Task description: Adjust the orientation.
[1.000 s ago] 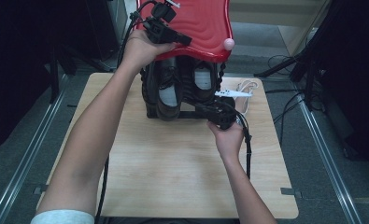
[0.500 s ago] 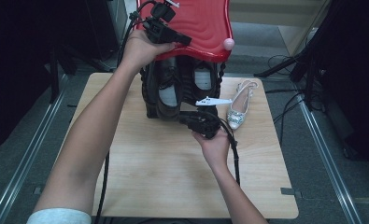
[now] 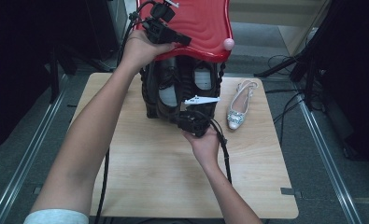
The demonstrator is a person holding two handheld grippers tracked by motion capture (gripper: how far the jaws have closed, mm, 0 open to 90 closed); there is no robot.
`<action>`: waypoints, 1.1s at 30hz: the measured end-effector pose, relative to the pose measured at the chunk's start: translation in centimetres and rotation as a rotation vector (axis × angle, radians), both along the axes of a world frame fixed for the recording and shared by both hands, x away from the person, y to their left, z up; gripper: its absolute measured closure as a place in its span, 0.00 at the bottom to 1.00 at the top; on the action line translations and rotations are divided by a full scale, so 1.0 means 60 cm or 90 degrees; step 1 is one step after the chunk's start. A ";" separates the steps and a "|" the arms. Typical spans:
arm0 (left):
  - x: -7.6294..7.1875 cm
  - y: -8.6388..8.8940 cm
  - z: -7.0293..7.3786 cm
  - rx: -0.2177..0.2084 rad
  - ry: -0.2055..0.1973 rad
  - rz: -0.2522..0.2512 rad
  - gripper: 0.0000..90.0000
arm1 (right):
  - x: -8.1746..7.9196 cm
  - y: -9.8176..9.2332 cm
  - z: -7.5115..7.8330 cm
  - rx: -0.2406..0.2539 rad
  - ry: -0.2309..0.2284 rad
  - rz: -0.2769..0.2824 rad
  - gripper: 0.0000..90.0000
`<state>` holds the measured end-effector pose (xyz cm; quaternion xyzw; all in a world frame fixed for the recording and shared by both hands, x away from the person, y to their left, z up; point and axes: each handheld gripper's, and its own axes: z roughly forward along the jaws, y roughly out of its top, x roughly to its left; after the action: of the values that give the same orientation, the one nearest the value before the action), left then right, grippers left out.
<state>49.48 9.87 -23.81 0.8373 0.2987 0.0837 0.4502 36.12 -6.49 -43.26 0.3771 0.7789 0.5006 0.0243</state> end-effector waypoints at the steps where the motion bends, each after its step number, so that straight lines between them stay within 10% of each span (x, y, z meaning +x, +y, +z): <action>1: 0.000 0.000 0.000 0.000 0.000 0.000 1.00 | 0.004 -0.002 0.000 0.007 0.009 0.006 1.00; 33: -0.001 0.001 -0.001 -0.010 0.005 0.005 1.00 | 0.063 0.022 0.031 -0.003 -0.028 -0.029 1.00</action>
<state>49.43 9.95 -23.90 0.8327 0.3046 0.0799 0.4555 39.91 -5.20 -41.39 0.3834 0.7708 0.5060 0.0534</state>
